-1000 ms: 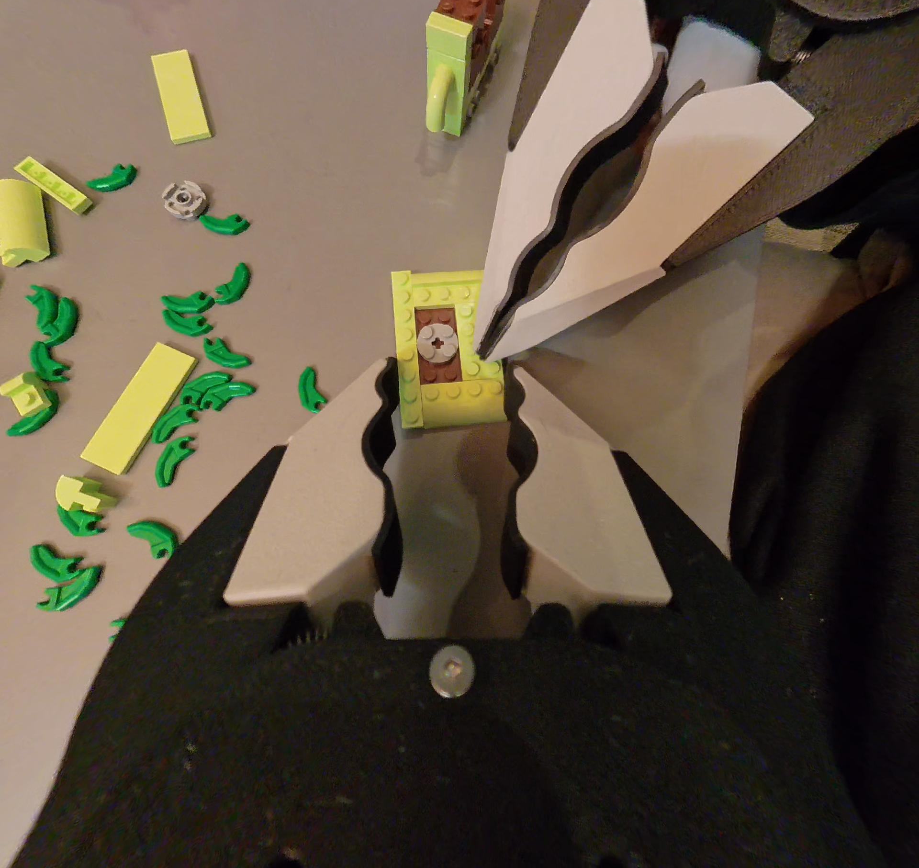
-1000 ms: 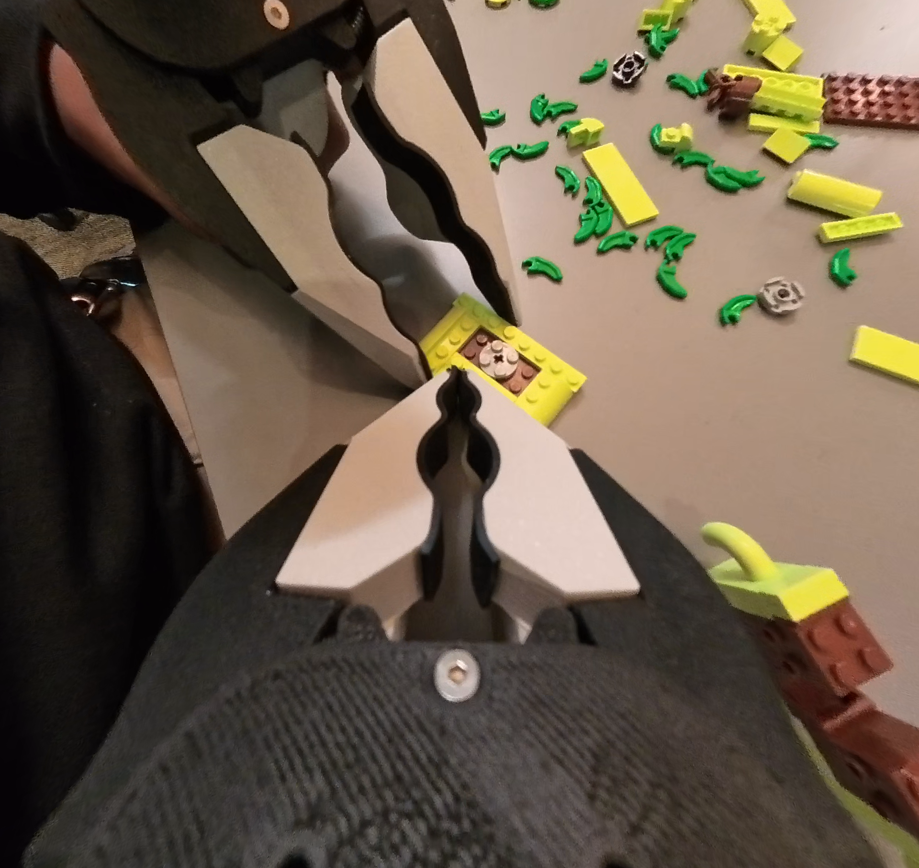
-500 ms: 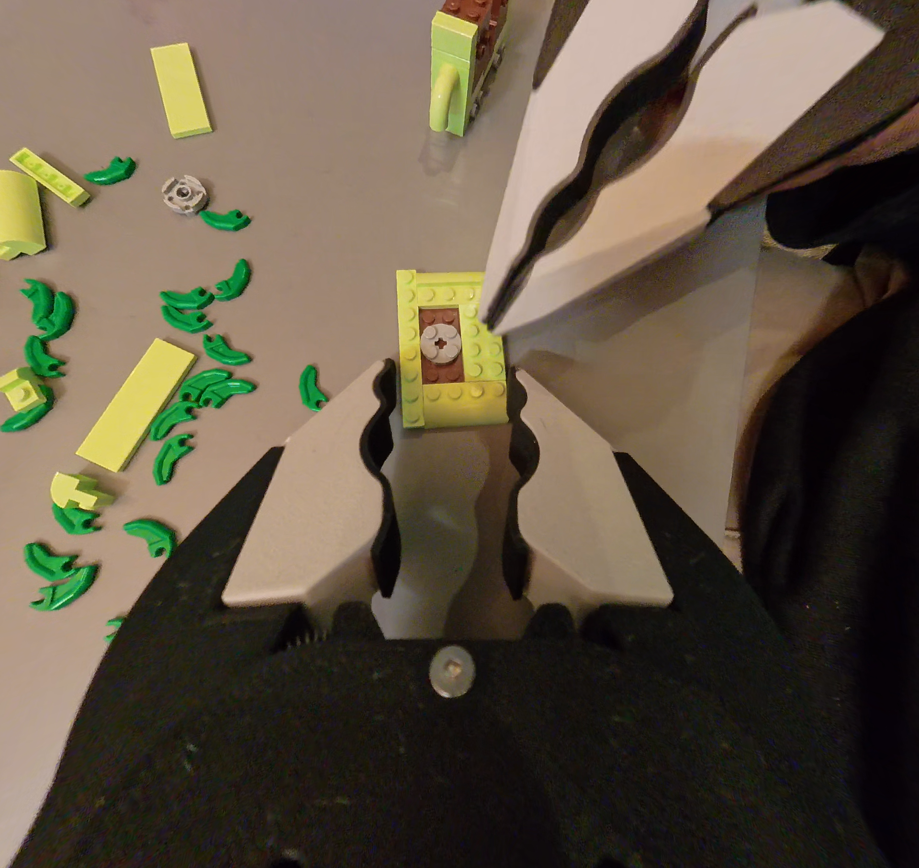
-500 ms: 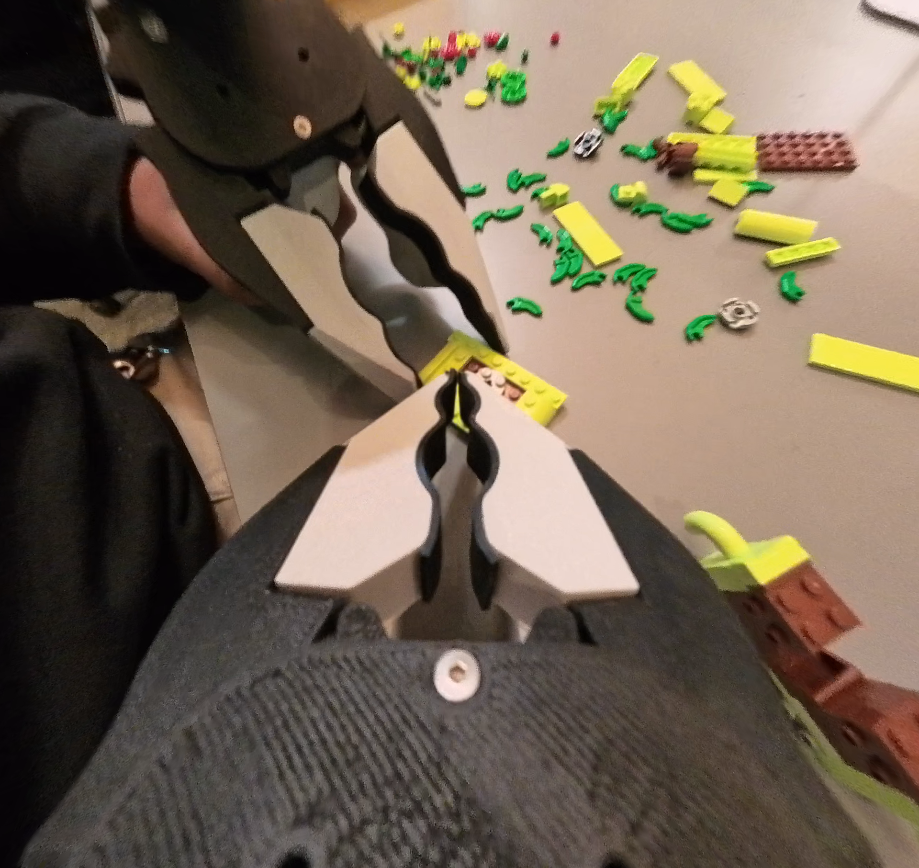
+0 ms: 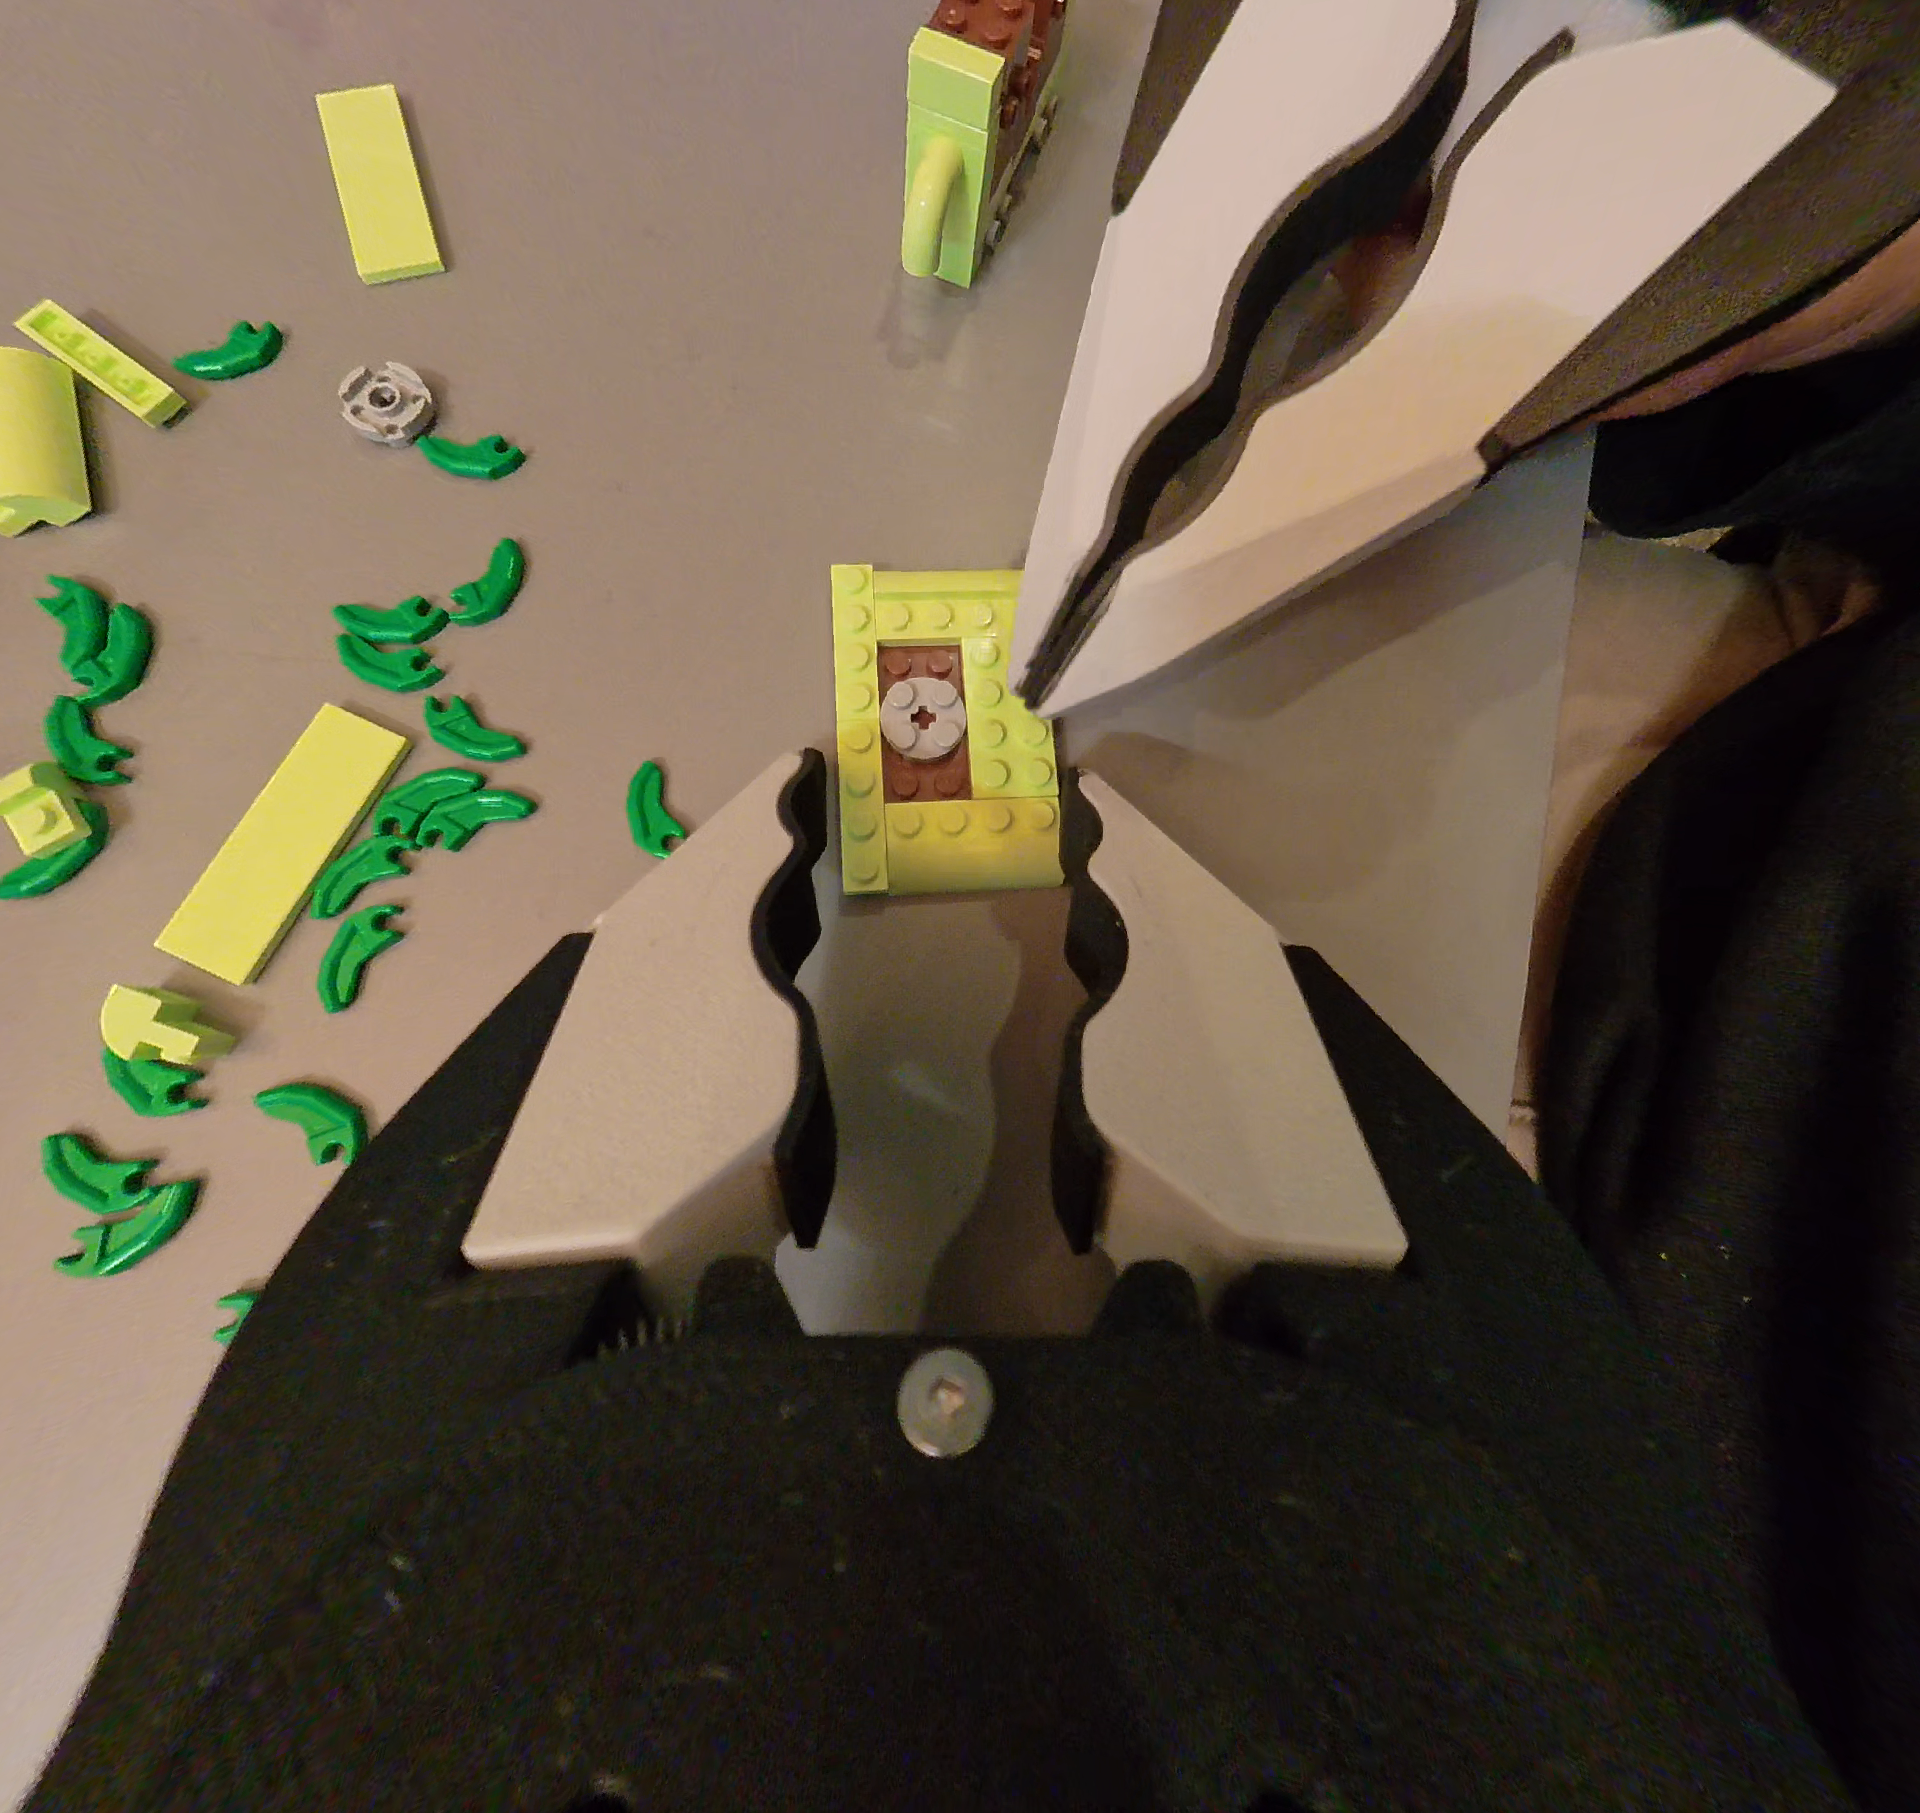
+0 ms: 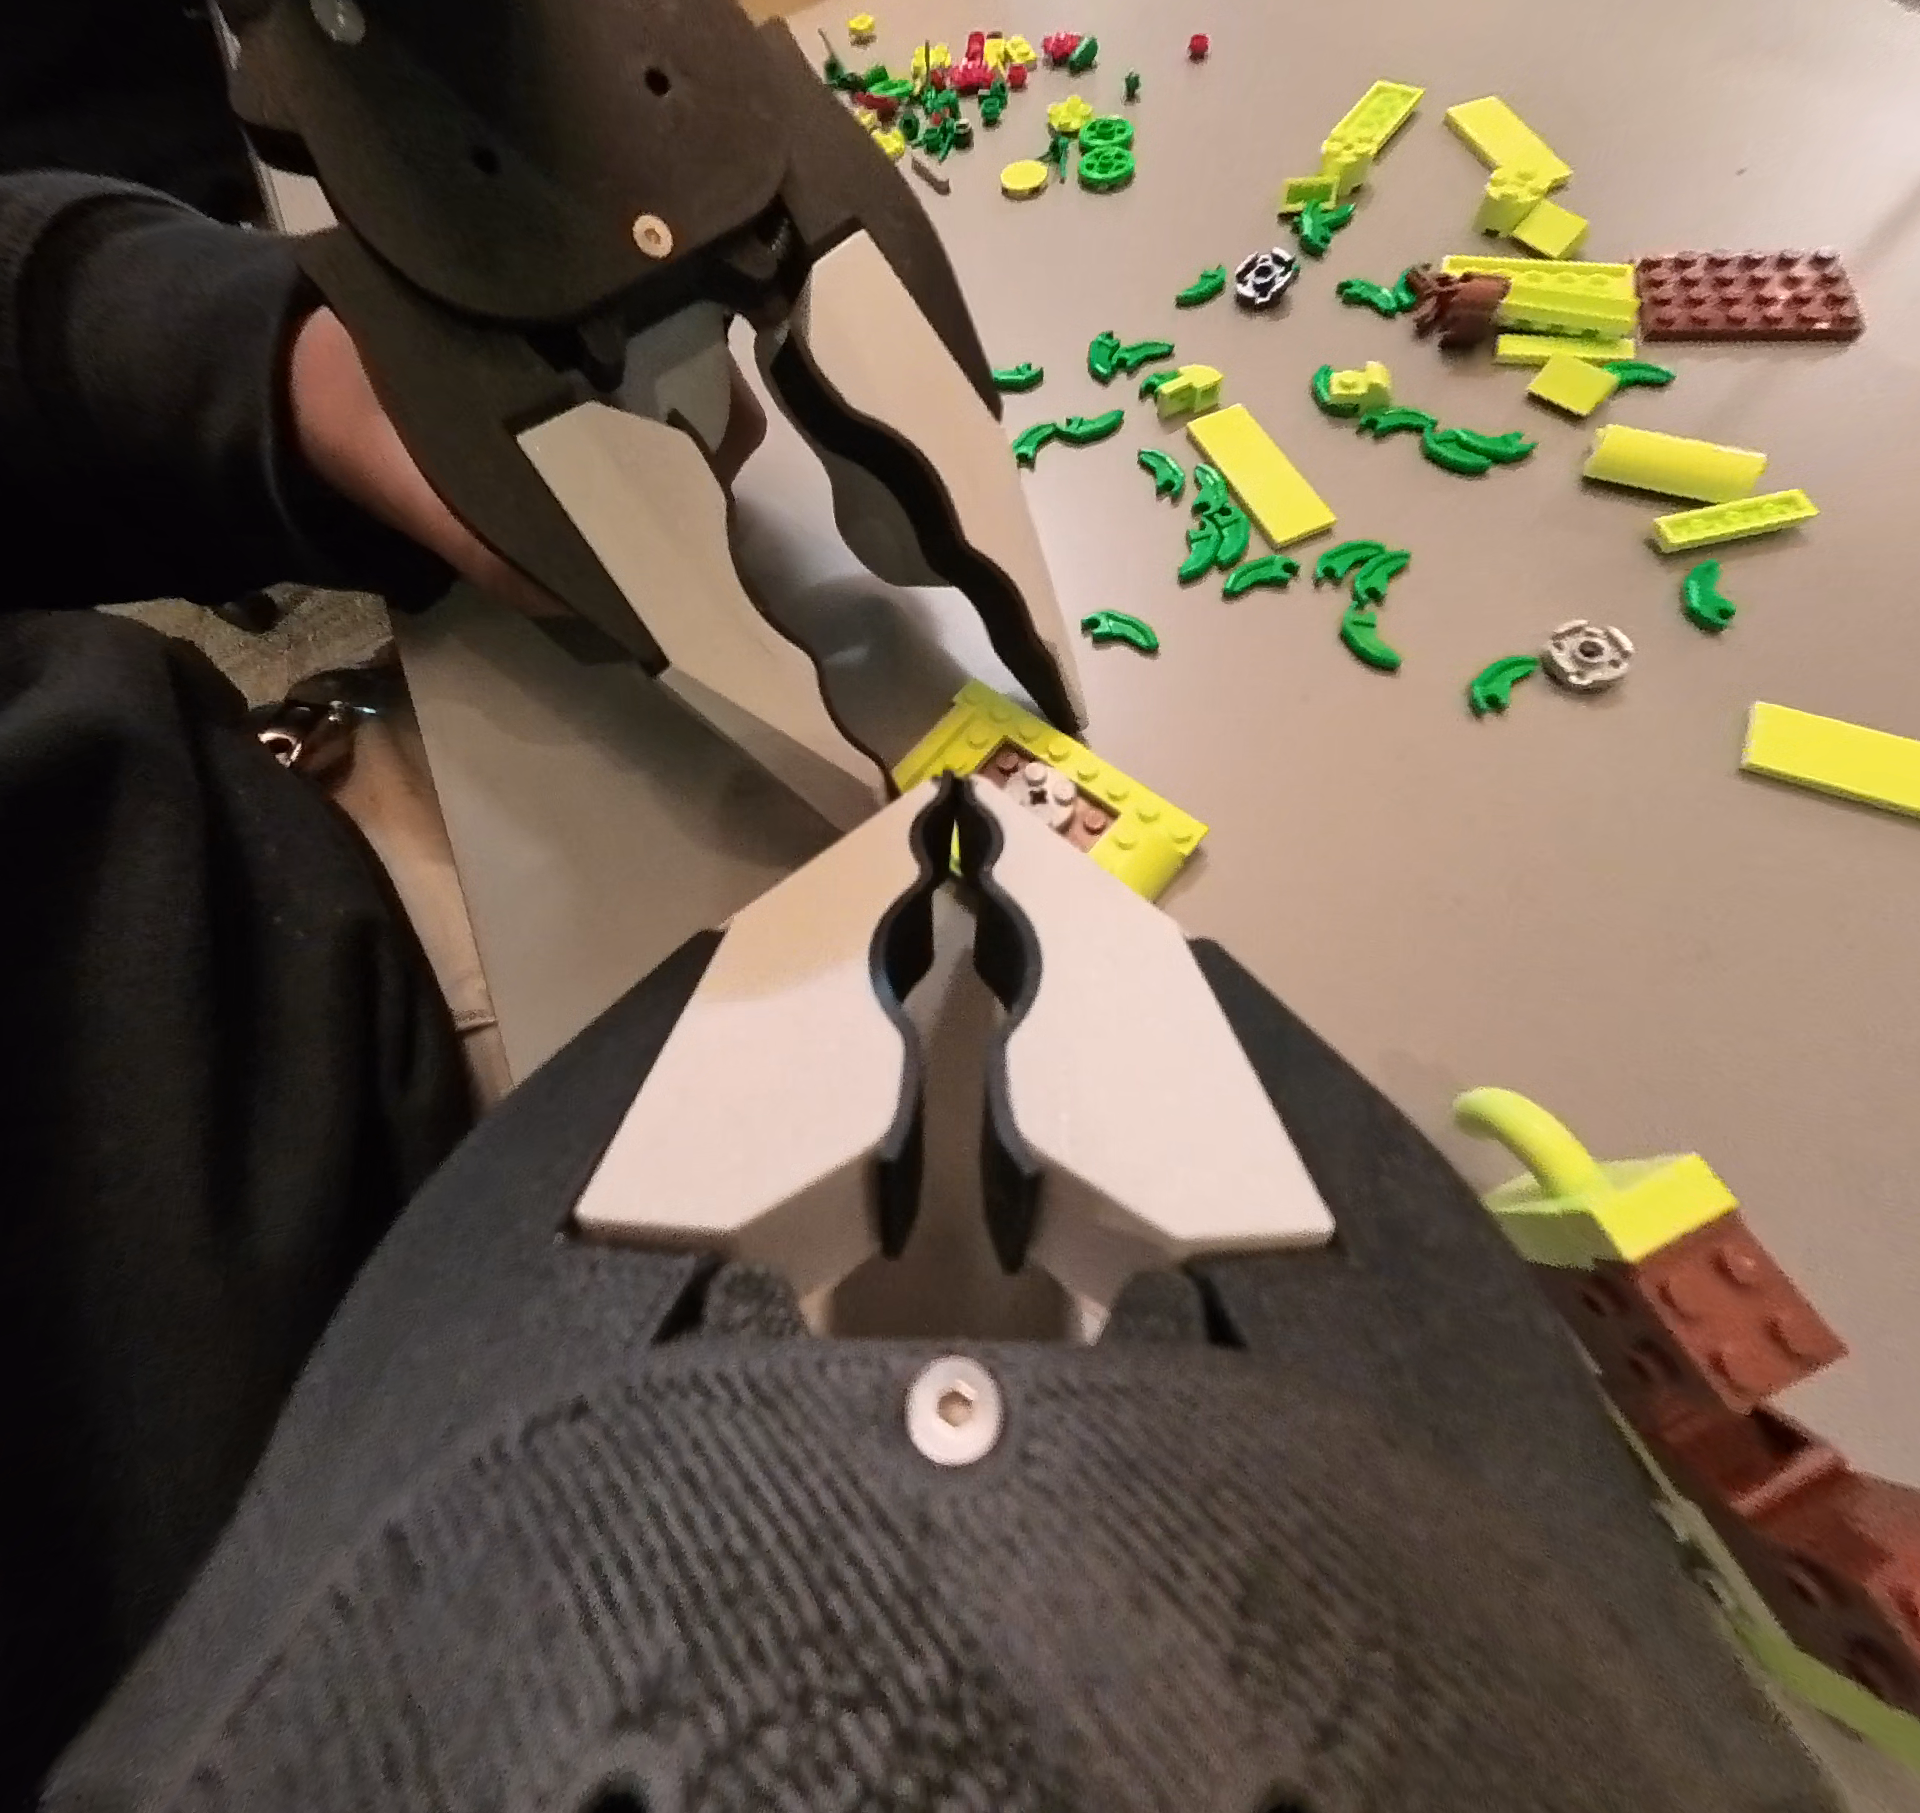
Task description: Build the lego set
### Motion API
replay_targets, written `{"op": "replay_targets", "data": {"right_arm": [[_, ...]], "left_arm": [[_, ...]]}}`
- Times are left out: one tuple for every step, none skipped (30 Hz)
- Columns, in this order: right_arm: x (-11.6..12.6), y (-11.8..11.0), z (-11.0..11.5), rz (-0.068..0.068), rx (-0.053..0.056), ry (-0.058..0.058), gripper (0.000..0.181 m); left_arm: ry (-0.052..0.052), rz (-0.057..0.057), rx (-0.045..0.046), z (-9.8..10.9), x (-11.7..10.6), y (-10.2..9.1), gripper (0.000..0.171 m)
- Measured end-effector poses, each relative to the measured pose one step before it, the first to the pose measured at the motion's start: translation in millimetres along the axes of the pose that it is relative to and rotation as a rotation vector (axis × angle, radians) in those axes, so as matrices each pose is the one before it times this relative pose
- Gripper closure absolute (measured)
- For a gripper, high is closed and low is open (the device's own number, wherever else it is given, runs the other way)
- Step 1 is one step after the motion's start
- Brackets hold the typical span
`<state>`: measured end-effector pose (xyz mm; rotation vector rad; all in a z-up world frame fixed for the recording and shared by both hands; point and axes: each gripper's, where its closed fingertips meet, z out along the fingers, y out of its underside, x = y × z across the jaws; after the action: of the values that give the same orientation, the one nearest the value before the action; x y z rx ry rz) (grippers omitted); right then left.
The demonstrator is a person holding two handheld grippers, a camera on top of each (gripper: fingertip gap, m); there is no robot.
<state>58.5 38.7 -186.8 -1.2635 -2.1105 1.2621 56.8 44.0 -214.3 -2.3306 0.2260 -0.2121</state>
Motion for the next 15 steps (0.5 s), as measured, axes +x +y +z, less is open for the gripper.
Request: {"op": "replay_targets", "data": {"right_arm": [[-0.36, 0.95, 0.78, -0.0042, -0.0078, 0.0004, 0.181], [-0.13, 0.50, 0.45, -0.0012, -0.0041, 0.0003, 0.181], [-0.06, 0.00, 0.00, 0.0007, -0.0002, -0.0011, 0.181], [0.13, -0.38, -0.33, 0.0023, 0.0029, -0.0016, 0.181], [0.13, -0.54, -0.51, 0.0033, 0.0044, -0.0014, 0.181], [0.32, -0.61, -0.47, 0.0039, 0.0047, -0.0008, 0.181], [0.32, -0.38, -0.42, 0.0039, 0.0031, -0.0006, 0.181], [0.16, 0.02, 0.00, 0.0029, 0.0002, -0.0007, 0.181], [0.08, 0.14, 0.19, 0.0009, -0.0019, -0.0006, 0.181], [-0.09, 0.51, 0.32, -0.0008, -0.0035, 0.0000, 0.181], [-0.12, 0.54, 0.43, -0.0016, -0.0043, 0.0001, 0.181], [-0.19, 0.40, 0.36, -0.0017, -0.0036, 0.0001, 0.181], [-0.18, 0.25, 0.17, -0.0014, -0.0021, -0.0001, 0.181], [-0.10, 0.09, 0.13, -0.0007, -0.0004, 0.0000, 0.181], [0.06, -0.13, -0.15, 0.0002, 0.0010, -0.0002, 0.181]], "left_arm": [[-0.0001, 0.0001, -0.00002, 0.00, -0.02, 0.00, 0.129], [0.0001, -0.0002, 0.00004, -0.02, -0.07, 0.00, 0.129], [0.0001, -0.0002, -0.00001, 0.00, 0.03, 0.00, 0.129], [0.0001, -0.0002, 0.00001, 0.00, 0.03, 0.00, 0.129], [0.0004, -0.0005, 0.00012, -0.01, -0.01, -0.01, 0.129], [0.0002, -0.0003, 0.00004, 0.05, -0.07, -0.07, 0.129], [0.0002, -0.0003, 0.00008, -0.02, -0.05, 0.00, 0.129], [0.0002, -0.0003, 0.00007, 0.00, 0.05, -0.01, 0.129], [0.0000, -0.0001, -0.00001, 0.00, 0.01, 0.00, 0.129], [0.0000, 0.0000, -0.00002, 0.00, -0.01, 0.00, 0.129], [-0.0003, 0.0004, -0.00013, 0.01, 0.02, 0.01, 0.129], [-0.0004, 0.0004, -0.00009, -0.01, -0.08, 0.01, 0.129], [-0.0004, 0.0004, -0.00011, 0.01, 0.01, 0.01, 0.129], [-0.0005, 0.0006, -0.00016, 0.01, -0.02, 0.01, 0.129], [-0.0003, 0.0003, -0.00012, 0.01, 0.03, 0.01, 0.129]]}}
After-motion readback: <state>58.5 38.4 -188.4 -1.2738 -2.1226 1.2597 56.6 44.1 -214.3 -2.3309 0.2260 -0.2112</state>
